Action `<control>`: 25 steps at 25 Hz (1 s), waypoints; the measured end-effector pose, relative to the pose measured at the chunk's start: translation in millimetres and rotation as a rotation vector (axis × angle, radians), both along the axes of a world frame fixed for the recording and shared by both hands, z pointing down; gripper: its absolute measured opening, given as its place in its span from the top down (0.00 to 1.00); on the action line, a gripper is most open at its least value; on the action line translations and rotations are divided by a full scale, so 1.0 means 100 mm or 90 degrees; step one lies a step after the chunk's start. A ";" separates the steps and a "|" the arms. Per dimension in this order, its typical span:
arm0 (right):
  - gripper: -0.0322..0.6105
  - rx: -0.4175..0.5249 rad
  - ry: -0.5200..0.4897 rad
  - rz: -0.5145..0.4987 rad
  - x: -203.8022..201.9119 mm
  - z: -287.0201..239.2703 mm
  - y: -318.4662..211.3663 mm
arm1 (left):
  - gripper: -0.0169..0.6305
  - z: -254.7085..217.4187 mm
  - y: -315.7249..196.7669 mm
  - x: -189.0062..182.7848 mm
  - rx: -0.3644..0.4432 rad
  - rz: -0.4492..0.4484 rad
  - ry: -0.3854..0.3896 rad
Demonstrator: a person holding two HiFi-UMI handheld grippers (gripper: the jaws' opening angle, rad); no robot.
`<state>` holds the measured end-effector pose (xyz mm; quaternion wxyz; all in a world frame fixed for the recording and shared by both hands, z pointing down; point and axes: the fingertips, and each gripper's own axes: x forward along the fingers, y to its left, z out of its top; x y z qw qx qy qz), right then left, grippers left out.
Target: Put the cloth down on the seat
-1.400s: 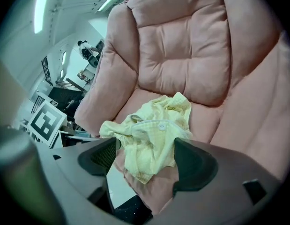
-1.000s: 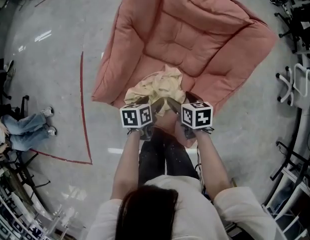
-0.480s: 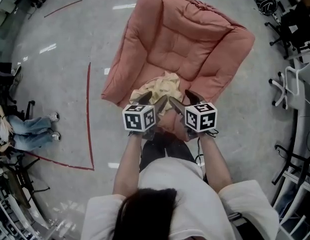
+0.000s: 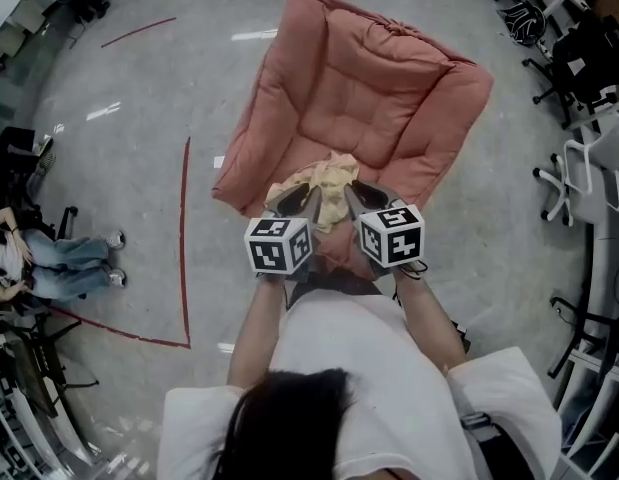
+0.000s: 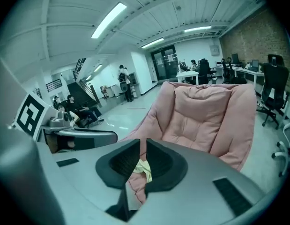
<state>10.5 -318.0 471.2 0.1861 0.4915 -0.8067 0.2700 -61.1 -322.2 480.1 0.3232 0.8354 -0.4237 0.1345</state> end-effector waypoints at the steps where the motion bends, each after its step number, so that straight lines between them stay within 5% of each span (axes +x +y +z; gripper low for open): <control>1: 0.86 0.003 0.002 0.002 -0.01 -0.03 0.03 | 0.84 -0.02 0.02 -0.02 0.002 -0.004 -0.001; 7: 0.90 0.036 0.037 0.000 0.11 -0.10 0.14 | 0.91 -0.05 0.17 0.04 -0.004 0.001 -0.021; 25: 0.91 0.066 0.106 0.003 0.25 -0.14 0.39 | 0.92 -0.08 0.41 0.13 0.011 -0.014 -0.054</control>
